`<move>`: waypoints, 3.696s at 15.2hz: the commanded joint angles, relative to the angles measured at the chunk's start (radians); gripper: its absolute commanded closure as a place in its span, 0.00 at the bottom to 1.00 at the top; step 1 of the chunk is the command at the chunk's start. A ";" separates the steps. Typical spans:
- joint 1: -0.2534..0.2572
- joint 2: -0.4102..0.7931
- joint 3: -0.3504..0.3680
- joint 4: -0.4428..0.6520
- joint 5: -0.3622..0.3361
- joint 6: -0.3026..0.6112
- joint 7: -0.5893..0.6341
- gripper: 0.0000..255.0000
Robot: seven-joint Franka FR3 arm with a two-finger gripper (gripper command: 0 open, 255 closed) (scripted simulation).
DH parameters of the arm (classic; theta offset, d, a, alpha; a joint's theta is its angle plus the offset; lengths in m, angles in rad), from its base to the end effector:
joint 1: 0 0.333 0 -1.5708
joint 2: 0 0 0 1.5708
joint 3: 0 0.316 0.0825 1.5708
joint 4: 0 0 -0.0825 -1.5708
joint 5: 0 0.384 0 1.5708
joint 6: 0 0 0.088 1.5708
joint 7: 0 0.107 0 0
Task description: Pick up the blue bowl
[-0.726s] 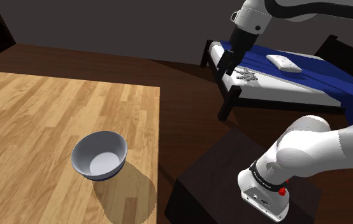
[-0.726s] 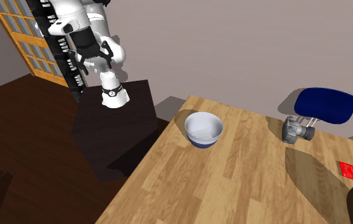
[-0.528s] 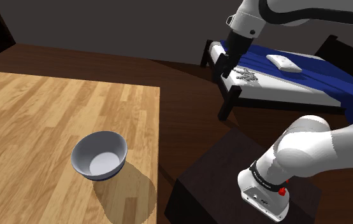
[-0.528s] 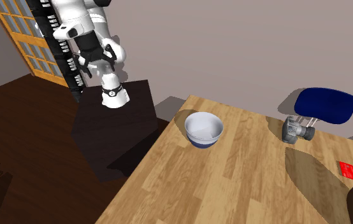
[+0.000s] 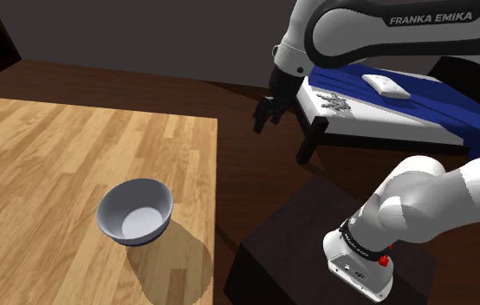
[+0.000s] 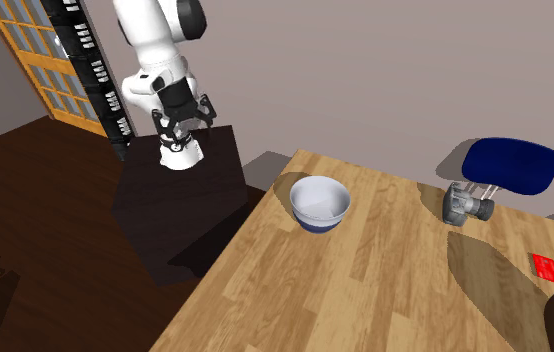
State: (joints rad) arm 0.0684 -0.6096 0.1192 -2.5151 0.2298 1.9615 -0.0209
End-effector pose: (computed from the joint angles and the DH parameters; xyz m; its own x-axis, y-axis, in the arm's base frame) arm 0.3621 0.0867 0.4882 0.9933 0.1029 0.0521 0.1095 -0.9830 -0.1470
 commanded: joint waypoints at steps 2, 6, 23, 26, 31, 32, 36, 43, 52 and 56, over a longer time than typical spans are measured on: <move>0.024 0.083 0.045 0.002 0.031 0.093 0.031 0.00; 0.050 0.205 0.102 0.022 0.059 0.209 0.071 0.00; 0.157 0.823 0.254 0.329 -0.084 0.573 0.337 0.00; 0.185 0.902 0.246 0.381 -0.120 0.603 0.372 0.00; 0.194 0.953 0.236 0.373 -0.136 0.661 0.375 0.00; 0.196 0.964 0.234 0.372 -0.140 0.672 0.376 0.00; 0.198 0.972 0.232 0.373 -0.142 0.679 0.377 1.00; 0.199 0.972 0.232 0.374 -0.143 0.678 0.377 1.00; 0.183 0.888 0.249 0.384 -0.116 0.587 0.371 1.00; 0.177 0.850 0.254 0.395 -0.104 0.539 0.370 1.00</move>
State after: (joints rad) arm 0.2467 0.2548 0.3709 -2.1204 0.1208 2.5137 0.3492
